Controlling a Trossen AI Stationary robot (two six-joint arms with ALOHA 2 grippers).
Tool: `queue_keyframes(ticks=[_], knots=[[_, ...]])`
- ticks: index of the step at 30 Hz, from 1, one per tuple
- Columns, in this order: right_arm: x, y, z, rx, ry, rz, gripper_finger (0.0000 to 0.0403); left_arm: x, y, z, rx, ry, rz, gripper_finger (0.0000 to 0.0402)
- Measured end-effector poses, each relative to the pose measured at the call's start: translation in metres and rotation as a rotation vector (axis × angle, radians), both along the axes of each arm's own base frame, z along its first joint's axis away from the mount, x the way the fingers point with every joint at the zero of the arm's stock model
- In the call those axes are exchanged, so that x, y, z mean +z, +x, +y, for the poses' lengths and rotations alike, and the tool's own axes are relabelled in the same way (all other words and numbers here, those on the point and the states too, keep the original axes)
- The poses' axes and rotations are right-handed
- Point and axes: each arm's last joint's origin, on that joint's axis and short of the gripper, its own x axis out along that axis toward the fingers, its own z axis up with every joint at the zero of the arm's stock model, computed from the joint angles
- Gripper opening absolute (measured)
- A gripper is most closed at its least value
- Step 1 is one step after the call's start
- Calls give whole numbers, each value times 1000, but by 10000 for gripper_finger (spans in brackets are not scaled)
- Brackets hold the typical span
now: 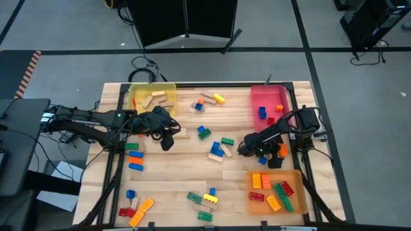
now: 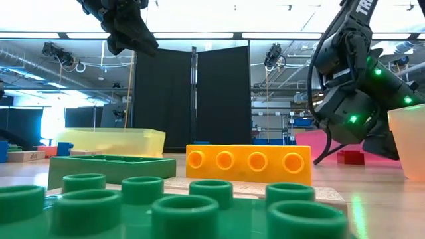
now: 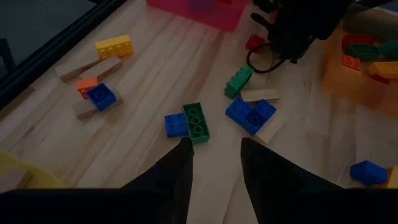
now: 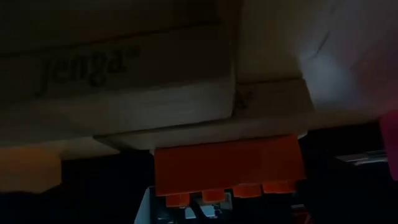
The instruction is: Sort blocks by size
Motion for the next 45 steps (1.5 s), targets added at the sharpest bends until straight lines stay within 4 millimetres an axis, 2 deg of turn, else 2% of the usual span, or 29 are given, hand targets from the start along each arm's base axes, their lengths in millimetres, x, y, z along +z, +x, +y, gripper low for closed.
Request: queue_keyframes(ticks=[9, 16, 20, 24, 27, 34, 39, 42, 45], knots=[[2, -2, 0, -5, 3, 24, 320, 0, 0, 0, 0, 1, 0, 141], [7, -5, 0, -6, -3, 75, 319, 0, 0, 0, -1, 1, 0, 141], [19, -4, 0, -19, -20, 50, 331, 0, 0, 0, -1, 2, 1, 141], [44, 2, 0, -56, -66, -75, 327, 0, 0, 0, -3, 4, 2, 141], [70, 7, 1, -153, -94, -204, 321, 0, 0, 0, -4, 5, 2, 141], [144, 5, 7, -511, -203, -514, 333, 0, 0, 0, -6, 7, 2, 141], [188, -1, 19, -768, -264, -690, 322, 0, 0, 0, -6, 8, 2, 141], [204, -1, 34, -893, -270, -768, 321, 0, 0, 0, -6, 8, 2, 141], [206, 3, 57, -981, -249, -805, 326, 0, 0, 0, -6, 9, 3, 141]])
